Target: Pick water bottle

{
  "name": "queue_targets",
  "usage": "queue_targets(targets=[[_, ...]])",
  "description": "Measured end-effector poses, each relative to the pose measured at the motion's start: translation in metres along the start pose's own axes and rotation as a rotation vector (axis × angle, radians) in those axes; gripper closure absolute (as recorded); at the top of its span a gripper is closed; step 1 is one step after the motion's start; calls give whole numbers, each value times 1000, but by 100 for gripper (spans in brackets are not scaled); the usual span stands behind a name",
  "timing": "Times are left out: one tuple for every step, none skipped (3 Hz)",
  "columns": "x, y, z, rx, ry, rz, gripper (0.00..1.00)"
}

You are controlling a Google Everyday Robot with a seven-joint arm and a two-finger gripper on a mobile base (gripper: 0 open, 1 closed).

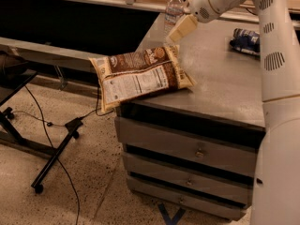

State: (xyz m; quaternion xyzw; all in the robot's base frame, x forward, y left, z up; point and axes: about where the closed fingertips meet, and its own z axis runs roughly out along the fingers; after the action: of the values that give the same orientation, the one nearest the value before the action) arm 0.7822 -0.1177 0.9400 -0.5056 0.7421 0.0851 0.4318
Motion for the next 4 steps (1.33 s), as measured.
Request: queue_targets(targets=[[-7,-6,9,0,-18,3,0],[-15,-11,16,4,-25,1,0],[-19,-13,19,9,-28,-2,0],[-23,-17,25,18,-28,-6,0]])
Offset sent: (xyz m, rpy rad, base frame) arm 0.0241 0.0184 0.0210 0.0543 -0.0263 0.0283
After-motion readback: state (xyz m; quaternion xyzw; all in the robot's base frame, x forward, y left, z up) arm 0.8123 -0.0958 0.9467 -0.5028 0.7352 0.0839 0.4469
